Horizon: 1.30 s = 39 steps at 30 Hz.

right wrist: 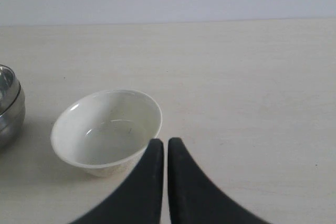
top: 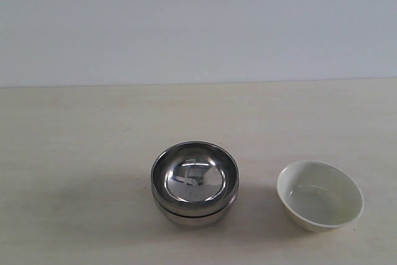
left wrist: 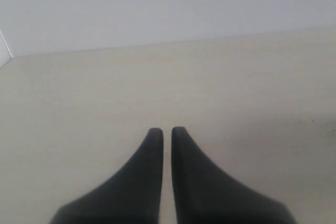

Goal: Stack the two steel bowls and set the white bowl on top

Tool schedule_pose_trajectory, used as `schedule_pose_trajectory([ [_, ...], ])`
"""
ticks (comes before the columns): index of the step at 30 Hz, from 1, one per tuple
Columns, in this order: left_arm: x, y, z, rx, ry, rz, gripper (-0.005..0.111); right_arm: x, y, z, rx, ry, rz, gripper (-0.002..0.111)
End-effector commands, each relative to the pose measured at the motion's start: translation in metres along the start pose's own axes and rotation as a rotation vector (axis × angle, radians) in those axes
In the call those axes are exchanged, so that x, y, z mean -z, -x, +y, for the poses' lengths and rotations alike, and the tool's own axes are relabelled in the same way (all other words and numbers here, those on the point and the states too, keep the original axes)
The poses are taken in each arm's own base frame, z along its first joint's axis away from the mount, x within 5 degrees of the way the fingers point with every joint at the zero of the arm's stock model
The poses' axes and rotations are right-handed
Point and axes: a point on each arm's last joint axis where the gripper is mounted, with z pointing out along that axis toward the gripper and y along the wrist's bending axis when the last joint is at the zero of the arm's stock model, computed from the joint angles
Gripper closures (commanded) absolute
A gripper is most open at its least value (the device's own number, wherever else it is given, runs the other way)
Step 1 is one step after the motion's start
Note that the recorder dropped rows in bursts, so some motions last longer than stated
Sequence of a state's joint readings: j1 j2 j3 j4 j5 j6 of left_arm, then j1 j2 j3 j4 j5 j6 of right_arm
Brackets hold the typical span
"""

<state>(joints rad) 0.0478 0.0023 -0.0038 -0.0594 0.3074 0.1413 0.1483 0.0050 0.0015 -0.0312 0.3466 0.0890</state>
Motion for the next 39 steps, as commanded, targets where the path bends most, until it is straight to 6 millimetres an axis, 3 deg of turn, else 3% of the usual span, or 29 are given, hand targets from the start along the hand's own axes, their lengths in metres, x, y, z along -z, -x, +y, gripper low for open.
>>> schedule_pose_trajectory([
  [1, 0.0, -0.001, 0.0, 0.022, 0.0, 0.001, 0.103, 0.001, 0.001, 0.0, 0.004, 0.0, -0.01, 0.108],
  [8, 0.0, -0.001, 0.0, 0.022, 0.0, 0.001, 0.103, 0.001, 0.009, 0.0, 0.055, -0.002, -0.103, 0.108],
  [11, 0.0, -0.001, 0.0, 0.022, 0.0, 0.001, 0.103, 0.008, 0.036, 0.003, 0.016, 0.035, -0.408, 0.108],
  [22, 0.0, -0.001, 0.0, 0.022, 0.0, 0.001, 0.103, 0.049, 0.08, 0.007, -0.336, 0.3, -1.044, 0.108],
  [32, 0.0, -0.001, 0.0, 0.022, 0.0, 0.001, 0.103, 0.065, 0.141, 0.01, -0.201, 0.149, -0.721, 0.108],
  [39, 0.0, -0.001, 0.0, 0.022, 0.0, 0.001, 0.103, 0.027, 0.176, 0.005, -0.072, -0.028, -0.283, 0.108],
])
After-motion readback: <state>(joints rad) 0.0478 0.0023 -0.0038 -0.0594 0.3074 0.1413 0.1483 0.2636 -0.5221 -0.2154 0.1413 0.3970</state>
